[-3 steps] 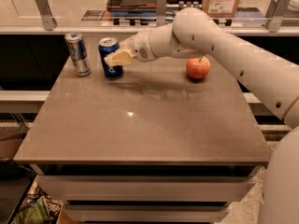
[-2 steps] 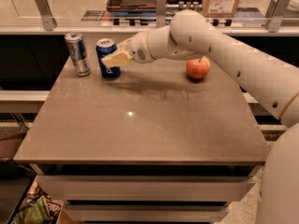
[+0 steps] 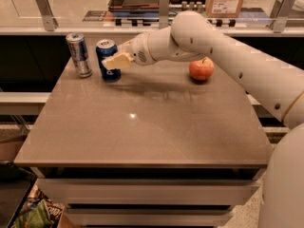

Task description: Move pepsi can near redbull can

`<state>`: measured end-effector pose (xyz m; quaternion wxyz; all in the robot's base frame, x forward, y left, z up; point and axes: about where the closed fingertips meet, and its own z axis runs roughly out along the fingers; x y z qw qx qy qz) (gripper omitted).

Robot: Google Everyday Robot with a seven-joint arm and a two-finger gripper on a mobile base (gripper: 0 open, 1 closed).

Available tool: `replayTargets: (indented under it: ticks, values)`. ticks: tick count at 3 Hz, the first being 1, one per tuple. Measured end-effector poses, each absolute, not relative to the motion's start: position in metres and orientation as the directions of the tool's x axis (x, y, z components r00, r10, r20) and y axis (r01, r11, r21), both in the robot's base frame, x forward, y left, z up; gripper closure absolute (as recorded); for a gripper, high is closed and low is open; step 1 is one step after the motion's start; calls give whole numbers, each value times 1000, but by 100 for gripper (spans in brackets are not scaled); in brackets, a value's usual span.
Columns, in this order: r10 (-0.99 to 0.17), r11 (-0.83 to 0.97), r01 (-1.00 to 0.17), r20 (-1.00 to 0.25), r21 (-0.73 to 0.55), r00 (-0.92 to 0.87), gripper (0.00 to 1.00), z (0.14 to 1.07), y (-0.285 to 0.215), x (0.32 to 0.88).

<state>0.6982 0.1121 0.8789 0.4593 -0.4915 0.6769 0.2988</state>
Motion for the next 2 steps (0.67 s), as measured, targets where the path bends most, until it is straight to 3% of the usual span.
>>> replayTargets:
  ticks: [2]
  values:
    - [-391,330,-943,-915,-44,-94,17,877,117,697]
